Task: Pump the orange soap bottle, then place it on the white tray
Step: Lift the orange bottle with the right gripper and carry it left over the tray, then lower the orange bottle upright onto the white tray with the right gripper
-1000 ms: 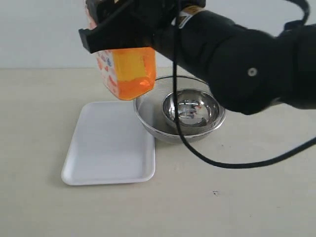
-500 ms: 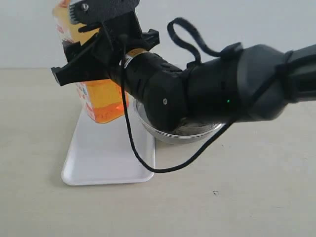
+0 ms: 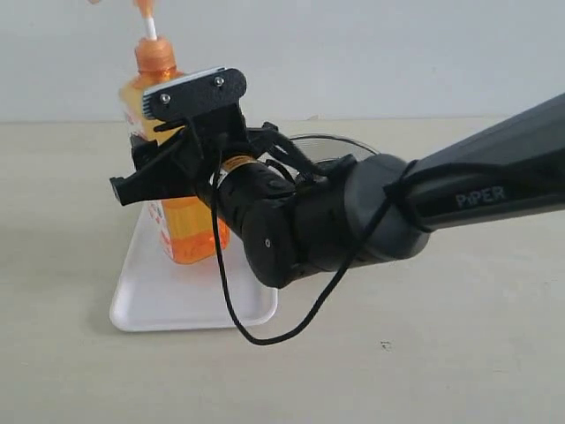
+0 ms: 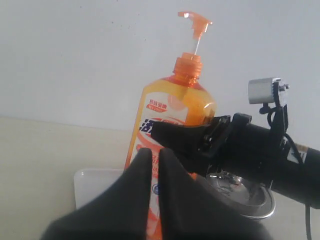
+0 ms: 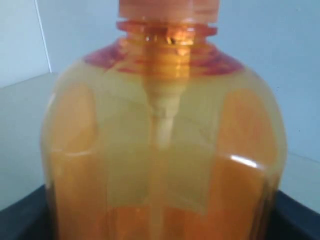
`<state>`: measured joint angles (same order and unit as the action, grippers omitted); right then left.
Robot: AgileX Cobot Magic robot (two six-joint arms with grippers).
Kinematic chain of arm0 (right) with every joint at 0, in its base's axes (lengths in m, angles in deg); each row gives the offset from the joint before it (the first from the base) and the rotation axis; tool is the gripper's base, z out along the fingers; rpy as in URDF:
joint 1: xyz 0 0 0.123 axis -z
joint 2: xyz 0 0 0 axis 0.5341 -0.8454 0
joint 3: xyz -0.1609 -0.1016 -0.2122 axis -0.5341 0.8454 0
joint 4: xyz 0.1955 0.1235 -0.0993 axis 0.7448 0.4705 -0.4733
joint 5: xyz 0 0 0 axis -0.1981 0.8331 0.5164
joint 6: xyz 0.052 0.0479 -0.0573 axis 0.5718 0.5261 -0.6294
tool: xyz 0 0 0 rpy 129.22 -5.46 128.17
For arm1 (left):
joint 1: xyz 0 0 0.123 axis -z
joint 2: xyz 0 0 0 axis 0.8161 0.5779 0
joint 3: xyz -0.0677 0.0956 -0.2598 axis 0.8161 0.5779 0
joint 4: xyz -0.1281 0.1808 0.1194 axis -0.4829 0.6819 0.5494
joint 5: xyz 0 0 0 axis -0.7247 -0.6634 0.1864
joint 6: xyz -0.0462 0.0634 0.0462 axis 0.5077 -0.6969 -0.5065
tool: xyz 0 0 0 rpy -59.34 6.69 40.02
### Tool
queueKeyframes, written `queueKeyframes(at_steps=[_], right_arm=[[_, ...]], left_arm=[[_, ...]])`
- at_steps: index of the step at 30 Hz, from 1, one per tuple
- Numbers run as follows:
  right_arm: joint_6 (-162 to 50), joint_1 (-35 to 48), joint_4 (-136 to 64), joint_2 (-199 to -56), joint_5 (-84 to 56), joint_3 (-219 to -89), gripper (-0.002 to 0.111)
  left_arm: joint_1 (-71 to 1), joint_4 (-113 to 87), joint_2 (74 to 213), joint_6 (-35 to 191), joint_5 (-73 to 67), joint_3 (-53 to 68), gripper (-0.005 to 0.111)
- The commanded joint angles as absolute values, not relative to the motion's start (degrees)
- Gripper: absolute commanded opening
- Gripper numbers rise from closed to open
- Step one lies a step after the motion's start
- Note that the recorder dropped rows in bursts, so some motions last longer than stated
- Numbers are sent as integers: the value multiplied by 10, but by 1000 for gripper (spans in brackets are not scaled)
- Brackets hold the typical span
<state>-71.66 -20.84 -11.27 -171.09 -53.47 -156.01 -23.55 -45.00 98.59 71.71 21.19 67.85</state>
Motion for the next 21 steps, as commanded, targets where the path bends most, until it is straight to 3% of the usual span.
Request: queueKeyframes(at_steps=[1, 21], right_arm=[[-696, -209, -134, -1714, -613, -1573, 0], [-692, -210, -163, -1766, -654, -1573, 0]], left_arm=[[-235, -455, 984, 714, 212, 682, 5], [-235, -455, 984, 715, 209, 682, 5]])
